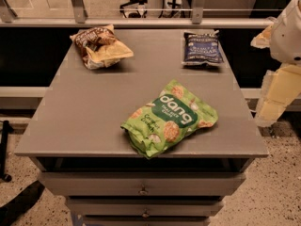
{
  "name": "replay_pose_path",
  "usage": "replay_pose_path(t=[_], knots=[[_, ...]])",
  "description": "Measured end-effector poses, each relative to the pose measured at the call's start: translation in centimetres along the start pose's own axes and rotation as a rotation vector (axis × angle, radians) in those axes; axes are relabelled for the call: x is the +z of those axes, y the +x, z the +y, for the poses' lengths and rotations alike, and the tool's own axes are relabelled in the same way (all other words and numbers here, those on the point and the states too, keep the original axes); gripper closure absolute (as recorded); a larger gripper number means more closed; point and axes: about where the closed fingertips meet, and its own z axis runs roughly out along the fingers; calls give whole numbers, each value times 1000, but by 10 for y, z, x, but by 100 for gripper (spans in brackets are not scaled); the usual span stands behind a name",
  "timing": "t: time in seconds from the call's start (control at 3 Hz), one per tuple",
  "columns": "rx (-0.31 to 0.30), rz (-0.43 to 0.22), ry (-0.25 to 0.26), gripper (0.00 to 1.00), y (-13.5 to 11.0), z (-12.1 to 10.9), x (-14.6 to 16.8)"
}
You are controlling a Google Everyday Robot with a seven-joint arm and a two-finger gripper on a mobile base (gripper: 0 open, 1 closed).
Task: Pick brown chip bag
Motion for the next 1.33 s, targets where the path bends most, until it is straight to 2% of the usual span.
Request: replay_pose_path(t=[0.33,0.67,1.0,1.33], knots=[[0,0,0,0,0,0,0],[-6,-62,35,0,-19,-24,15],[1,-188,60,0,-73,-85,67],[10,-302,58,0,-130,-137,114]])
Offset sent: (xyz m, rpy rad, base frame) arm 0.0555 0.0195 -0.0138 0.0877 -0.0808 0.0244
